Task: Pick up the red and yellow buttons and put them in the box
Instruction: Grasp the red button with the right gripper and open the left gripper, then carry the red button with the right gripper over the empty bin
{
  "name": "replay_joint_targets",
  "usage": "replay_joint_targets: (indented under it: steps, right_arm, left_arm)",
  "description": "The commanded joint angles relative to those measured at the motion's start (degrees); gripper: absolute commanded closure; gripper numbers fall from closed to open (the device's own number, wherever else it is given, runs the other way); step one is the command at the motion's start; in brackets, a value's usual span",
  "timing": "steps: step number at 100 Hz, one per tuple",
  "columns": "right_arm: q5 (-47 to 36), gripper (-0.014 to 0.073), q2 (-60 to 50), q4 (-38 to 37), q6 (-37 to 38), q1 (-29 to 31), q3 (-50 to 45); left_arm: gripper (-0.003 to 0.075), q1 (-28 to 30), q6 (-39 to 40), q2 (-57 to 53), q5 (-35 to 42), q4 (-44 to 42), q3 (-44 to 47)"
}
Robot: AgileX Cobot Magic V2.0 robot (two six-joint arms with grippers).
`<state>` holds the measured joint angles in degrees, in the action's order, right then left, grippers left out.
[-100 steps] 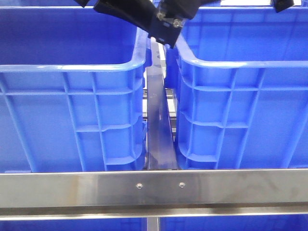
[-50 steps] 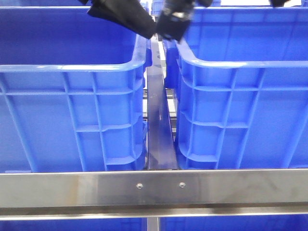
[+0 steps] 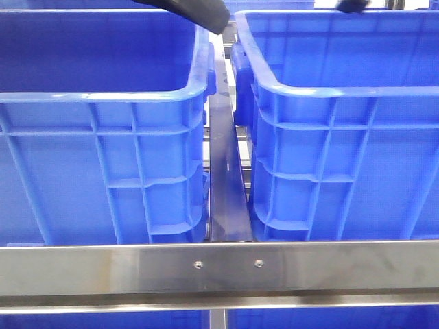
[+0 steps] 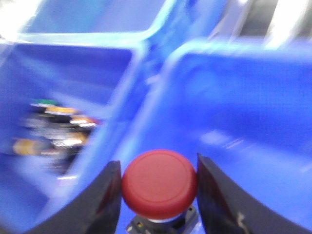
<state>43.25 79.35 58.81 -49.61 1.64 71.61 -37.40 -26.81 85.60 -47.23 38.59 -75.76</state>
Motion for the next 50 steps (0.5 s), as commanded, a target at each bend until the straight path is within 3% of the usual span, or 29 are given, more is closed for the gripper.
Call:
replay_joint_targets:
  steps: [1,14,32,50]
  right_arm:
    - [-4.7,0.0337,-0.8,2.6,-11.4,0.3,2.1]
    - [-9.2,0.0337,1.3,2.7,-22.8,0.3,2.1]
    - [-16.4,0.0337,6.8,6.3,-25.4,0.3,2.1]
    - [-21.4,0.0337,13.1,14.9,-31.9,0.3,2.1]
  left_arm:
    - [0.0078,-0.5,0.1,-2.2,1.5,2.8,-1.9]
    - [0.0078,-0.5,0.1,-2.2,1.5,2.8,-1.9]
    - [0.0078,-0.5,0.1,-2.2,1.5,2.8,-1.9]
    - [0.0079,-0.5,0.1,-2.2,1.5,2.8,-1.9]
